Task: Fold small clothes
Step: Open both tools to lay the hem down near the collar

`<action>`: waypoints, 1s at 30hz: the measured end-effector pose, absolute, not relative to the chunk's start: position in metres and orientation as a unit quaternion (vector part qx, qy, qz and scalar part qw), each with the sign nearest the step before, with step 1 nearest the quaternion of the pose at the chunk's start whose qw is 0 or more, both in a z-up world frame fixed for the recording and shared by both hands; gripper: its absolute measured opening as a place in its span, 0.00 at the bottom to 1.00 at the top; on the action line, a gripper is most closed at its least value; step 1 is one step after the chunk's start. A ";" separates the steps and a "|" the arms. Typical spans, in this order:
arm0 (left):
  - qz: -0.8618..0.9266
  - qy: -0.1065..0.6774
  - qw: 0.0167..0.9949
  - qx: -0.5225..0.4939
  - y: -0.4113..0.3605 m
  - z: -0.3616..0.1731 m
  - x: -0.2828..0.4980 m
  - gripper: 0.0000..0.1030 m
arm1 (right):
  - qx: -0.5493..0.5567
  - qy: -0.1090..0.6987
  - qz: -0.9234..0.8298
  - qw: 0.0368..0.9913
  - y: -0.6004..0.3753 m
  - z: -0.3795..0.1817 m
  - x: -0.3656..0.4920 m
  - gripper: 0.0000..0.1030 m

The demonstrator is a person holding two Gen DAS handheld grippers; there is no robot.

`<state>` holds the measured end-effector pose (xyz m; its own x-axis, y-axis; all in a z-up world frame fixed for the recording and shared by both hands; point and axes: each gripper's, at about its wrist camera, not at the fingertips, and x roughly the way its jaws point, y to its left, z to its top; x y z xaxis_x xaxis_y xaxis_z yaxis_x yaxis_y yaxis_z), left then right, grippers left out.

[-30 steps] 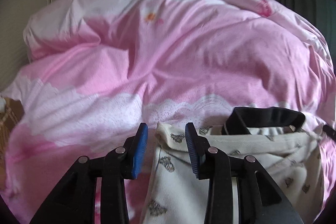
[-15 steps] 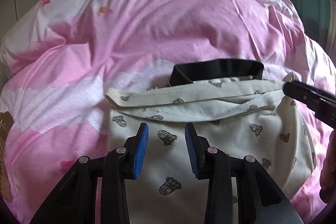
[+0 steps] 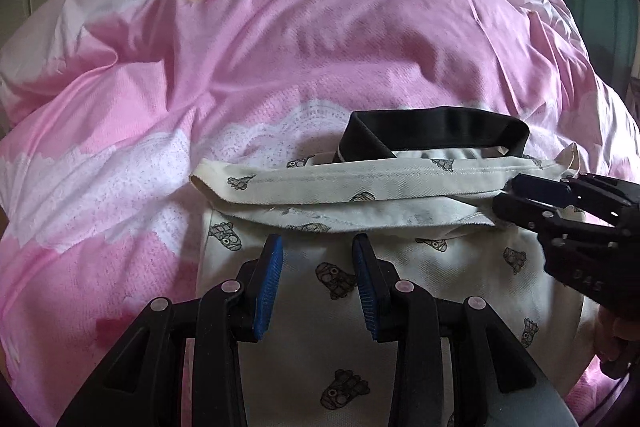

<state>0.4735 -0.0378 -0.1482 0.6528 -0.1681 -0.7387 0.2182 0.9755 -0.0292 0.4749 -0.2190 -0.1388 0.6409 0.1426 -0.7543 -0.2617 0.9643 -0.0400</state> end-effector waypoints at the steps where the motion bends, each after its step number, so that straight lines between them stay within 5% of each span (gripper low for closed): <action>1: -0.106 0.401 0.909 0.030 -0.037 -0.148 0.473 0.35 | -0.078 0.407 0.110 0.903 -0.219 -0.141 0.475 0.31; 21: -0.094 0.374 0.922 0.030 -0.033 -0.140 0.484 0.35 | -0.086 0.342 0.066 0.934 -0.234 -0.116 0.491 0.31; 30: -0.097 0.381 0.919 0.034 -0.033 -0.144 0.493 0.35 | -0.053 0.383 0.117 0.915 -0.242 -0.119 0.486 0.31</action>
